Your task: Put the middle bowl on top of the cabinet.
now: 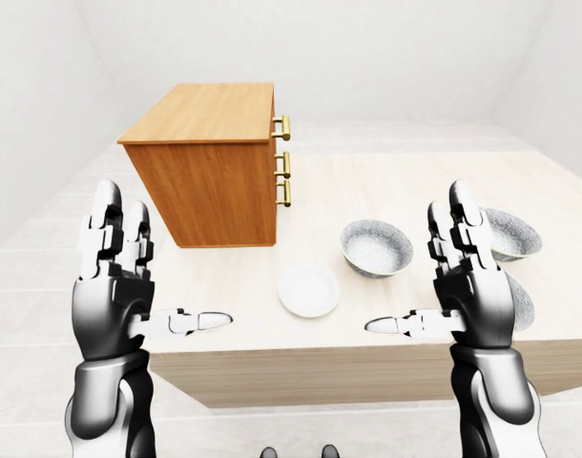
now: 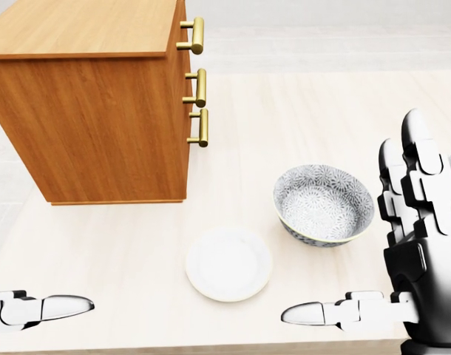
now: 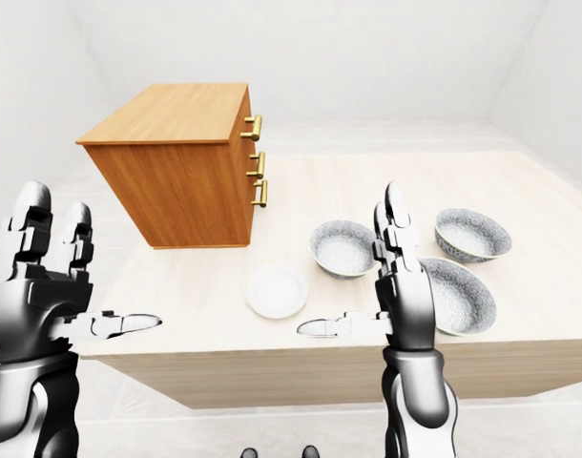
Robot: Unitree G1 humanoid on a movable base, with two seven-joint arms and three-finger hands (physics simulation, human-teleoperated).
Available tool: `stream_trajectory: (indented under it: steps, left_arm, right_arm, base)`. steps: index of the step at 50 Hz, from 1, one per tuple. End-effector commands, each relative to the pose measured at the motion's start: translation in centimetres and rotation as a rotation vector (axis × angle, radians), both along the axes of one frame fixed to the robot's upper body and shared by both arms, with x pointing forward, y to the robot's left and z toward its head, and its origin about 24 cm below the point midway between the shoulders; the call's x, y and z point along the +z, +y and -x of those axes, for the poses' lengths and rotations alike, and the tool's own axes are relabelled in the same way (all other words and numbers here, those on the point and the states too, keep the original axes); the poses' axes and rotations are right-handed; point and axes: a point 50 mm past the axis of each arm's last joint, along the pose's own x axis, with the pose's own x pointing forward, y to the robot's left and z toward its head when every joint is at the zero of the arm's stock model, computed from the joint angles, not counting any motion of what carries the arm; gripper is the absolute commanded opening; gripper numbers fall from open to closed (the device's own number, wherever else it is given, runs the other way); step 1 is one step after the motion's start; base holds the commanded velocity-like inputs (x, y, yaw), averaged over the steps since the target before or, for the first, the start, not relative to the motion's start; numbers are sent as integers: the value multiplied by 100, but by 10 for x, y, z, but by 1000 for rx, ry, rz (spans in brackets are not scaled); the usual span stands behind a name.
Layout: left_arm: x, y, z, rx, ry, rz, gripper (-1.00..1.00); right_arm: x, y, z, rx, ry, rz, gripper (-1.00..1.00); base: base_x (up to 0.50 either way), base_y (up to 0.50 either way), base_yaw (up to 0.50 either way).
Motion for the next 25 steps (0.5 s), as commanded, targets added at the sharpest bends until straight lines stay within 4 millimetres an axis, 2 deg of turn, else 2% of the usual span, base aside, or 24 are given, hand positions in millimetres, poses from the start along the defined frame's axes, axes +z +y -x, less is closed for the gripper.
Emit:
stream_trajectory:
  steps: [1, 10, 25]
  left_arm:
    - [-2, 5, -7, 18, 7, 10, 100]
    - [-5, 10, -12, 24, 25, 17, 100]
    - [-2, 5, -2, 16, 9, 4, 100]
  right_arm:
    - [-1, -1, 0, -4, 6, 4, 100]
    - [-4, -1, -3, -8, 20, -1, 100]
    - [-6, -1, -1, -3, 32, 6, 100]
  base:
    - [34, 0, 0]
    - [35, 0, 0]
    - [1, 0, 0]
